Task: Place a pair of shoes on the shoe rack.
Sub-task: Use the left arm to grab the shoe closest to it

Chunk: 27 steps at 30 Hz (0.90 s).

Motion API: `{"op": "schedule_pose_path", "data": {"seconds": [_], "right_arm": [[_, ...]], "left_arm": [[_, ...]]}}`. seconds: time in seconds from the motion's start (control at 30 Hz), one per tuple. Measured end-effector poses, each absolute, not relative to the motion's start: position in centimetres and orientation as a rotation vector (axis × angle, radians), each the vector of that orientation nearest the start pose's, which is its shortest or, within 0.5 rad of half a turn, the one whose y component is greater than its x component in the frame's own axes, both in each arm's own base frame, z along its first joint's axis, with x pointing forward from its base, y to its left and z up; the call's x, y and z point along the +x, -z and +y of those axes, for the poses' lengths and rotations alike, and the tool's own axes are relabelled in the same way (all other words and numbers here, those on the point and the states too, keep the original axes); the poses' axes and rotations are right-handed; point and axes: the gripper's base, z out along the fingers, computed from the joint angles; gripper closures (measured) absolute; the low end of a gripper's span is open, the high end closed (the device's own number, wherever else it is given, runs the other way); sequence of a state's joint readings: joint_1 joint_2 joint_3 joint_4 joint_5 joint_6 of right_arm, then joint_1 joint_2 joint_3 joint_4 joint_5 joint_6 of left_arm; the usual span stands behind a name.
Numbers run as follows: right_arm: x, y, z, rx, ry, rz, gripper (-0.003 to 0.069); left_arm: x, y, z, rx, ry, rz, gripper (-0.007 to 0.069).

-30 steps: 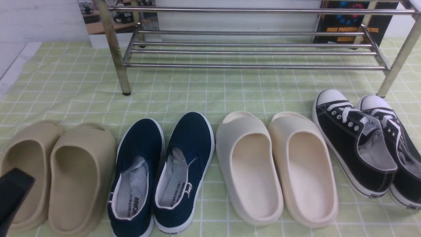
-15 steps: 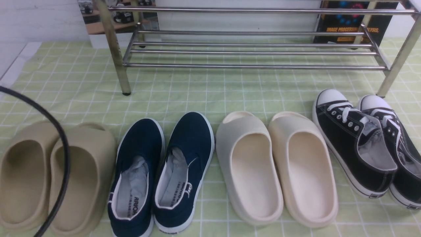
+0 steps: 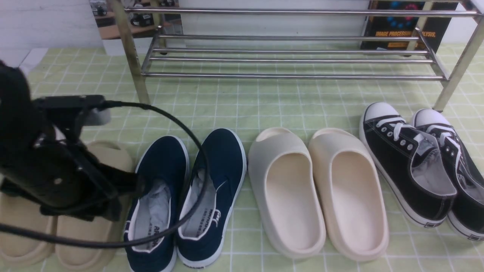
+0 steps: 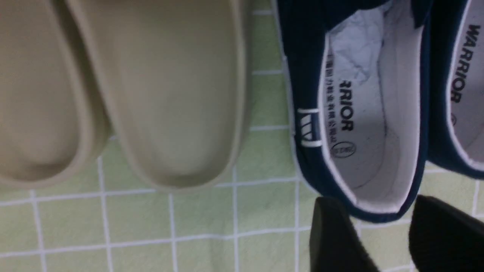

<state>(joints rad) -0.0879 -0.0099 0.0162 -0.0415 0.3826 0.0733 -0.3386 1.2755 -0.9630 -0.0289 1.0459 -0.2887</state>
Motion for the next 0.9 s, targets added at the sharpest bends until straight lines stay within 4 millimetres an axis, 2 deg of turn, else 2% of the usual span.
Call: {"op": "schedule_pose_path", "data": {"seconds": [0.03,0.07,0.13,0.17,0.23,0.27,0.33,0.4,0.43,0.53,0.57,0.73,0.8,0.9], "right_arm": [[5.2,-17.4,-0.6,0.126,0.051,1.868,0.0419],[5.2,-17.4,-0.6,0.126,0.051,1.868,0.0419],[5.2,-17.4,-0.6,0.126,0.051,1.868,0.0419],[5.2,-17.4,-0.6,0.126,0.051,1.868,0.0419],[5.2,-17.4,-0.6,0.126,0.051,1.868,0.0419],[5.2,-17.4,-0.6,0.126,0.051,1.868,0.0419],[5.2,-17.4,-0.6,0.126,0.051,1.868,0.0419],[5.2,-17.4,-0.6,0.126,0.051,1.868,0.0419],[5.2,-17.4,-0.6,0.126,0.051,1.868,0.0419],[5.2,-17.4,-0.6,0.126,0.051,1.868,0.0419],[5.2,-17.4,-0.6,0.126,0.051,1.868,0.0419],[5.2,-17.4,-0.6,0.126,0.051,1.868,0.0419],[5.2,-17.4,-0.6,0.126,0.051,1.868,0.0419],[5.2,-17.4,-0.6,0.126,0.051,1.868,0.0419]], "left_arm": [[22.5,-27.4,-8.4,0.065,0.174,2.869,0.0251],[22.6,-27.3,-8.5,0.067,0.174,2.871,0.0244],[23.9,-25.7,-9.1,0.074,0.16,2.901,0.0187],[23.9,-25.5,-9.1,0.074,0.158,2.905,0.0185],[25.0,-23.5,-9.4,0.074,0.113,2.96,0.0169],[25.1,-23.2,-9.4,0.075,0.105,2.968,0.017],[25.9,-21.6,-9.5,0.056,0.053,3.014,0.0188],[26.1,-20.9,-9.5,0.045,0.028,3.035,0.0209],[26.5,-20.0,-9.5,0.037,0.005,3.054,0.0249],[26.8,-19.2,-9.6,0.028,-0.014,3.067,0.0334],[26.9,-18.9,-9.6,0.029,-0.02,3.071,0.0394],[26.8,-19.6,-9.5,0.029,-0.02,3.054,0.0596],[26.6,-20.5,-9.5,0.026,-0.012,3.04,0.0614],[26.1,-23.6,-9.3,0.018,0.01,2.999,0.0613]]}}
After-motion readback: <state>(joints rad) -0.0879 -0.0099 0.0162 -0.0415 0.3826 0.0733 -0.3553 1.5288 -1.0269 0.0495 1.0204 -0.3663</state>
